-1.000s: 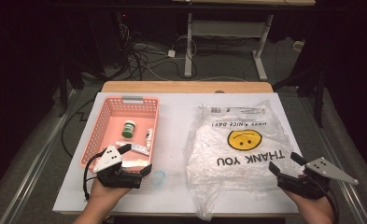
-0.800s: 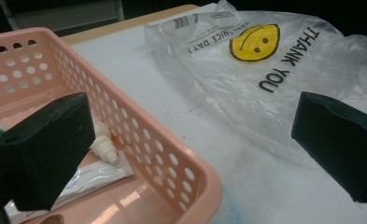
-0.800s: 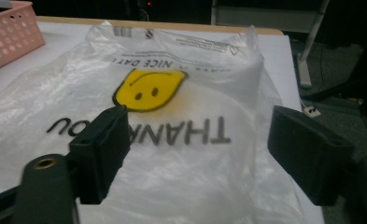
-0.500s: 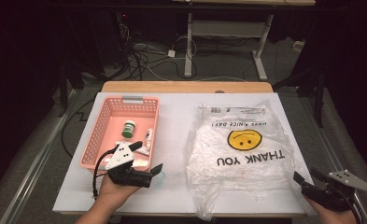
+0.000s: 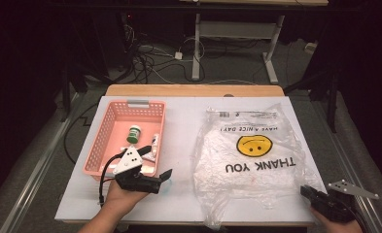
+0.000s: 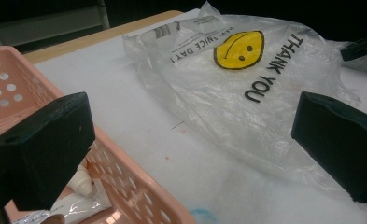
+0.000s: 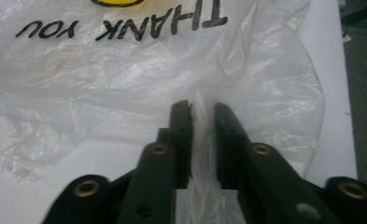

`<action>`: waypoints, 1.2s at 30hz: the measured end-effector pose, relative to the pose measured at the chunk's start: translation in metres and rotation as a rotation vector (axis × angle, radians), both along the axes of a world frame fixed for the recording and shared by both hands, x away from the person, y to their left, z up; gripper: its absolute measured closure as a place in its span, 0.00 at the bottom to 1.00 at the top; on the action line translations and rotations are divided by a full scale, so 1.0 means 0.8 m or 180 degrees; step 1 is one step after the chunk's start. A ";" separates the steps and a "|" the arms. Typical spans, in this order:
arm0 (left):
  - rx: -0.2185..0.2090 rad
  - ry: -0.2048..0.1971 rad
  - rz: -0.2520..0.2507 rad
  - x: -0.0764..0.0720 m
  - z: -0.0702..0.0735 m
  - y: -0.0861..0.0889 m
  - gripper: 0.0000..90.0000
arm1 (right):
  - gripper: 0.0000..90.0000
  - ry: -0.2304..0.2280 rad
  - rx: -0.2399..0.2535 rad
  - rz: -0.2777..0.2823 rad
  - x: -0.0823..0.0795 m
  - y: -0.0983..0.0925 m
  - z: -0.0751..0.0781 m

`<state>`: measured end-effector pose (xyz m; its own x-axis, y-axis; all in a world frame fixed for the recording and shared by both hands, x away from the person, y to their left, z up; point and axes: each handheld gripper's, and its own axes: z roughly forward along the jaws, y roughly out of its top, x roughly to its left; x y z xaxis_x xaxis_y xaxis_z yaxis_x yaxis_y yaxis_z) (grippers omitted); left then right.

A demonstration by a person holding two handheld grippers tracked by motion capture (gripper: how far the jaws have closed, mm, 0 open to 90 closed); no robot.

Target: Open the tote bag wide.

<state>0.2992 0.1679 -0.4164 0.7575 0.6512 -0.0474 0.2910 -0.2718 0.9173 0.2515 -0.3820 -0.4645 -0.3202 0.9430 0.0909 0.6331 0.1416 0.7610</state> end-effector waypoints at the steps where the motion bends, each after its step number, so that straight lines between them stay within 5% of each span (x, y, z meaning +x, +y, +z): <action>1: 0.0000 0.0000 0.0000 0.000 0.000 0.000 0.00 | 0.95 0.0000 0.0000 0.0000 0.000 0.000 0.000; 13: -0.0018 -0.0006 0.0036 -0.001 0.000 0.004 0.00 | 0.99 -0.0053 -0.0086 0.0455 0.001 0.060 0.008; 22: -0.0032 -0.0007 0.0101 -0.006 0.000 0.012 0.00 | 0.98 -0.0104 -0.0054 0.0984 -0.001 0.127 0.015; 26: -0.0031 -0.0012 0.0139 -0.009 0.000 0.018 0.00 | 0.86 -0.0177 0.0029 0.1103 0.001 0.138 0.022; 33: -0.0022 0.0003 0.0205 -0.015 -0.001 0.027 0.00 | 0.68 -0.0542 0.0179 0.0839 0.006 0.113 0.053; 36: -0.0015 0.0011 0.0243 -0.020 -0.003 0.030 0.00 | 0.63 -0.0729 0.0140 0.0584 0.027 0.093 0.070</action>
